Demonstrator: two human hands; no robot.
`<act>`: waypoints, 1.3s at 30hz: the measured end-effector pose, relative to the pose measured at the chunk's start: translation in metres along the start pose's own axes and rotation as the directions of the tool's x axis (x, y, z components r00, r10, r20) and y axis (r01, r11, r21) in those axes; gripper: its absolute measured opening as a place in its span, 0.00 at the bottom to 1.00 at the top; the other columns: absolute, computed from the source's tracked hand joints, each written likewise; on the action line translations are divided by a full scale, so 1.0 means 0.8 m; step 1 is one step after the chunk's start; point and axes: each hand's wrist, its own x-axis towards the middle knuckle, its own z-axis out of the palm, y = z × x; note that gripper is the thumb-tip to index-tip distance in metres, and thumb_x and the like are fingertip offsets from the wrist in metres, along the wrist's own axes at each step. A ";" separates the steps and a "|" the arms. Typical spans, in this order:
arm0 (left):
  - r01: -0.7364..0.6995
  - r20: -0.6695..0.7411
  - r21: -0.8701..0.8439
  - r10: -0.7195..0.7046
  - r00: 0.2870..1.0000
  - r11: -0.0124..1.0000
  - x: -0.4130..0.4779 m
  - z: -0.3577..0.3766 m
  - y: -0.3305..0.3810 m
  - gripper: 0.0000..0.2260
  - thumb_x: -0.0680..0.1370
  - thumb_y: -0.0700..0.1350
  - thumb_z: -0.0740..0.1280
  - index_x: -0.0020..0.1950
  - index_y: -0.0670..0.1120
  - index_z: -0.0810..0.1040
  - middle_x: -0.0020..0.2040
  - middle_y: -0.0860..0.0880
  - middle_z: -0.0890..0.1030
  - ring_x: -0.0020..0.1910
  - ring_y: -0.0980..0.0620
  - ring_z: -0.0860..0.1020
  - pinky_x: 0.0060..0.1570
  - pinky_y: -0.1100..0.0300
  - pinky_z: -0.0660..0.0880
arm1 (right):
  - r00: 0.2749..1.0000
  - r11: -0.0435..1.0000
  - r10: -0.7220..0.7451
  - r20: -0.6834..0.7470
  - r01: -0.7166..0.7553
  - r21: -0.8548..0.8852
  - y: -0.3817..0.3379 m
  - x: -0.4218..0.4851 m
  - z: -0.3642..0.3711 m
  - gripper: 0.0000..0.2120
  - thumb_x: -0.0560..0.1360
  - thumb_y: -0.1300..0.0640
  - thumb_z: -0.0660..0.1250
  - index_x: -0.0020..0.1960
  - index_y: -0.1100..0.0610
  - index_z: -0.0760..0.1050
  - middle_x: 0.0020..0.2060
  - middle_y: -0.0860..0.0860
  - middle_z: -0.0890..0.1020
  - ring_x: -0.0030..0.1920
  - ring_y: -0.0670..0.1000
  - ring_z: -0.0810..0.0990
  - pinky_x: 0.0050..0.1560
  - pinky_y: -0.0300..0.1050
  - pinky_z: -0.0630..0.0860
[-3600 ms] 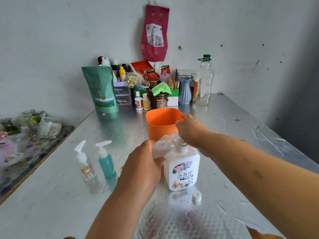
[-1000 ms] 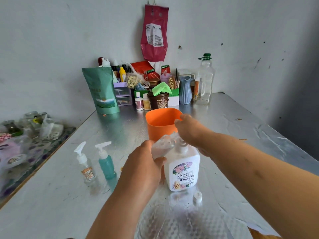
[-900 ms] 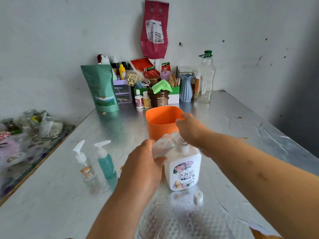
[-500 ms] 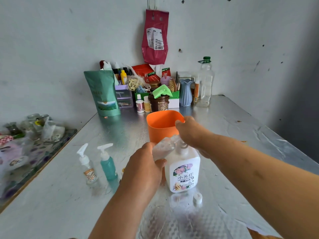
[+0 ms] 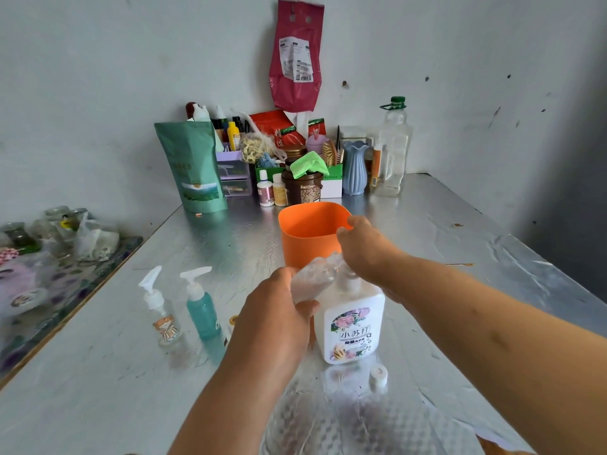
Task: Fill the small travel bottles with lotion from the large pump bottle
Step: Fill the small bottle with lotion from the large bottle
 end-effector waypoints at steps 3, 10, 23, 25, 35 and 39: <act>0.005 0.011 0.009 -0.006 1.000 1.000 0.000 0.003 -0.001 0.14 0.78 0.48 0.68 0.63 0.53 0.73 0.54 0.54 0.81 0.54 0.52 0.78 0.49 0.58 0.73 | 1.000 1.000 0.009 -0.007 -0.009 0.023 0.002 -0.002 0.005 0.19 0.82 0.61 0.51 0.72 0.64 0.62 0.55 0.49 0.58 0.55 0.49 0.57 0.63 0.48 0.63; 0.012 0.012 0.023 -0.012 1.000 1.000 -0.005 -0.005 0.005 0.11 0.78 0.49 0.67 0.60 0.54 0.74 0.49 0.55 0.80 0.48 0.54 0.78 0.44 0.57 0.73 | 0.992 0.975 0.124 0.003 -0.122 0.187 0.003 0.010 0.004 0.22 0.79 0.52 0.52 0.69 0.62 0.64 0.53 0.55 0.67 0.54 0.56 0.65 0.64 0.58 0.66; 0.010 -0.002 0.025 -0.010 1.000 1.000 -0.001 -0.004 0.005 0.12 0.78 0.48 0.68 0.61 0.54 0.73 0.51 0.55 0.80 0.51 0.52 0.78 0.47 0.56 0.74 | 1.000 1.000 0.031 0.000 -0.031 -0.002 -0.009 -0.009 -0.010 0.17 0.82 0.61 0.51 0.68 0.65 0.66 0.68 0.62 0.68 0.69 0.63 0.66 0.69 0.58 0.65; 0.011 0.001 0.019 -0.011 1.000 1.000 0.001 -0.001 0.003 0.12 0.78 0.48 0.68 0.61 0.54 0.74 0.51 0.55 0.80 0.51 0.52 0.78 0.46 0.58 0.73 | 1.000 0.999 0.012 -0.006 -0.012 -0.046 -0.007 -0.010 -0.006 0.18 0.82 0.61 0.50 0.70 0.65 0.64 0.69 0.61 0.67 0.70 0.62 0.65 0.70 0.57 0.64; 0.014 0.022 0.023 -0.015 1.000 1.000 -0.003 -0.003 0.004 0.13 0.78 0.48 0.68 0.62 0.53 0.73 0.53 0.55 0.80 0.49 0.54 0.78 0.44 0.61 0.71 | 0.994 0.981 0.105 0.019 -0.106 0.164 -0.001 0.001 0.002 0.22 0.82 0.55 0.50 0.75 0.61 0.58 0.69 0.58 0.66 0.70 0.61 0.64 0.71 0.58 0.62; 0.014 0.014 0.031 -0.015 1.000 0.999 -0.005 -0.007 0.009 0.13 0.78 0.48 0.68 0.62 0.54 0.73 0.52 0.55 0.80 0.49 0.53 0.78 0.45 0.59 0.71 | 0.985 0.948 0.172 -0.028 -0.157 0.278 -0.002 0.009 0.001 0.26 0.79 0.47 0.51 0.73 0.57 0.61 0.65 0.59 0.71 0.65 0.62 0.69 0.67 0.62 0.66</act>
